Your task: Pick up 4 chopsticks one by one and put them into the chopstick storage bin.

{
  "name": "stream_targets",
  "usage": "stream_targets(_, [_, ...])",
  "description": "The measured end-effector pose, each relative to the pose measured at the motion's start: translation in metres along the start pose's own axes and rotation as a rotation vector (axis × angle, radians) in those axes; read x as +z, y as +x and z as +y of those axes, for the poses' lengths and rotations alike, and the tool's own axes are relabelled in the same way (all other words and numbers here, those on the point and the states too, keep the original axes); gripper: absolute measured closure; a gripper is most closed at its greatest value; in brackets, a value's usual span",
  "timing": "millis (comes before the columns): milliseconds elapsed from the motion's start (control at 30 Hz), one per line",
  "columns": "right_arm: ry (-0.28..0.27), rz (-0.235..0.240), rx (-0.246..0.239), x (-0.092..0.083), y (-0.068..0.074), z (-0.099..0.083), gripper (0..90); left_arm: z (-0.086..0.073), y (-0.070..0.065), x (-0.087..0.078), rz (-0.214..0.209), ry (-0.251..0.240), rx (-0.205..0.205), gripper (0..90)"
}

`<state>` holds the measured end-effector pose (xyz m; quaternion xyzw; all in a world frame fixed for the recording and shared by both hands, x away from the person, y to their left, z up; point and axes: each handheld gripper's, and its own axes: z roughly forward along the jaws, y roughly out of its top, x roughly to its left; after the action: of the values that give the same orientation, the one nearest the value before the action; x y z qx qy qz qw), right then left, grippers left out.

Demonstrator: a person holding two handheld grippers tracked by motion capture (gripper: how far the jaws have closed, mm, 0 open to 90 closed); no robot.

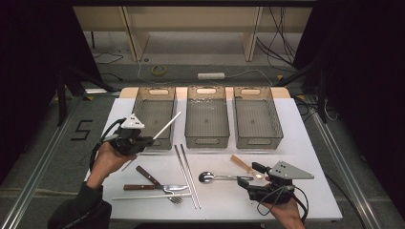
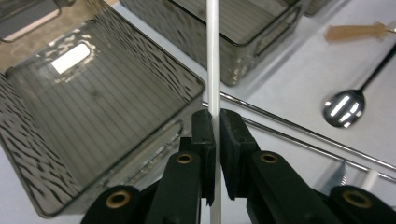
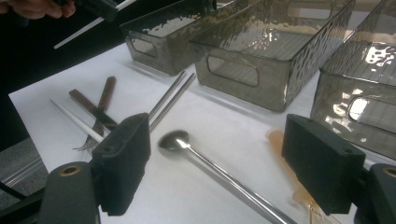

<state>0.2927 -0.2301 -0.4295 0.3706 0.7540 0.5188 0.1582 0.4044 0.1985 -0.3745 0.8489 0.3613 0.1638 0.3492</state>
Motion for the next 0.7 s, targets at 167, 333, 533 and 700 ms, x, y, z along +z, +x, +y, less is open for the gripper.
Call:
stream_targets(167, [-0.001,0.002,0.002,0.0,0.0,0.0,24.8,0.012,0.013,0.002,0.041,-0.019,-0.021,84.3])
stream_targets(333, [-0.001,0.004,0.002,0.0,0.0,0.0,24.8,0.022,0.03,0.006,0.076,-0.038,-0.057,84.3])
stream_targets(533, [-0.001,0.006,0.005,0.0,-0.001,0.0,24.8,0.031,0.048,0.017,0.103,-0.048,-0.085,84.3])
stream_targets(700, [0.001,0.006,0.01,0.001,-0.001,-0.001,24.8,0.038,0.059,0.024,0.119,-0.056,-0.102,84.2])
